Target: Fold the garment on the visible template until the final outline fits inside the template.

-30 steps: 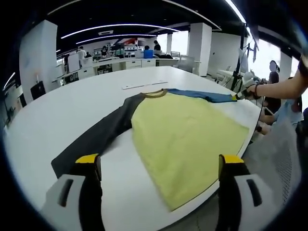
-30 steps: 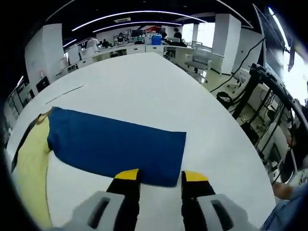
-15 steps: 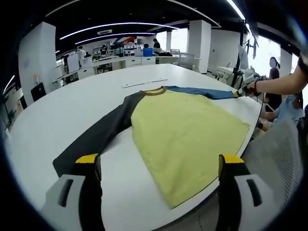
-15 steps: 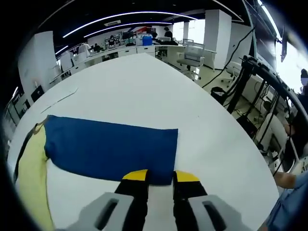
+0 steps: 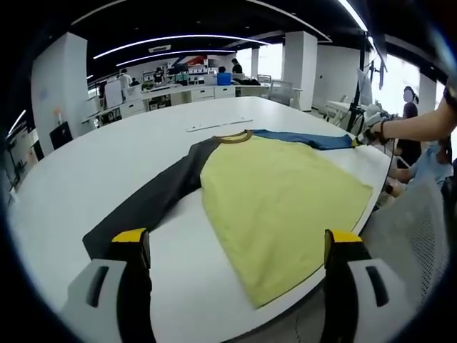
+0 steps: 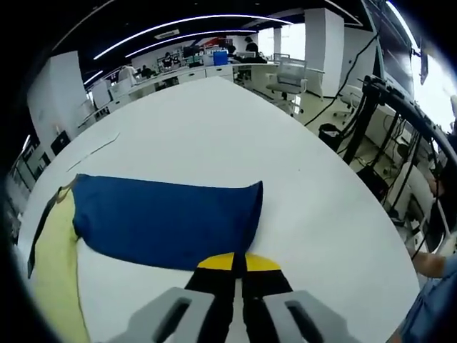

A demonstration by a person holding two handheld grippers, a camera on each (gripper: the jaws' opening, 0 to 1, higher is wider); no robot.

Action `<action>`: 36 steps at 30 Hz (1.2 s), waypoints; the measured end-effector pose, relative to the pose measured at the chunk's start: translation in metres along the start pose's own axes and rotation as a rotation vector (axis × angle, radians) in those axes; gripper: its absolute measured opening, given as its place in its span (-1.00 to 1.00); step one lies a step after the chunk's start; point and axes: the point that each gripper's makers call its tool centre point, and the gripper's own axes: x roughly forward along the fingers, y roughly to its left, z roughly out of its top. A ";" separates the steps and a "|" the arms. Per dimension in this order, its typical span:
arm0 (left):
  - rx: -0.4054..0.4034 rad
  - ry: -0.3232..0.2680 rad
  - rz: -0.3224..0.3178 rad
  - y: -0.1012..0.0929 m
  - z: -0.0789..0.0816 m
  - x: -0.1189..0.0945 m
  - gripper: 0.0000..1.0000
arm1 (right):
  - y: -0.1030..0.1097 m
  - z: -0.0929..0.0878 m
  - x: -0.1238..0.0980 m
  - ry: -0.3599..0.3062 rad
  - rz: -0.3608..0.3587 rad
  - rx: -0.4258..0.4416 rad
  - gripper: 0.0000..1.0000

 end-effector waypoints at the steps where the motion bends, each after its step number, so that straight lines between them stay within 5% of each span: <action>1: -0.003 -0.002 -0.001 0.000 0.000 -0.001 0.98 | 0.001 0.001 -0.001 -0.002 0.003 -0.001 -1.00; 15: -0.002 -0.009 -0.017 -0.003 0.002 -0.006 0.98 | 0.023 0.029 -0.013 -0.047 0.060 0.024 -1.00; 36: -0.018 -0.012 -0.011 0.001 0.004 -0.015 0.98 | 0.095 0.059 -0.014 -0.050 0.181 -0.046 -1.00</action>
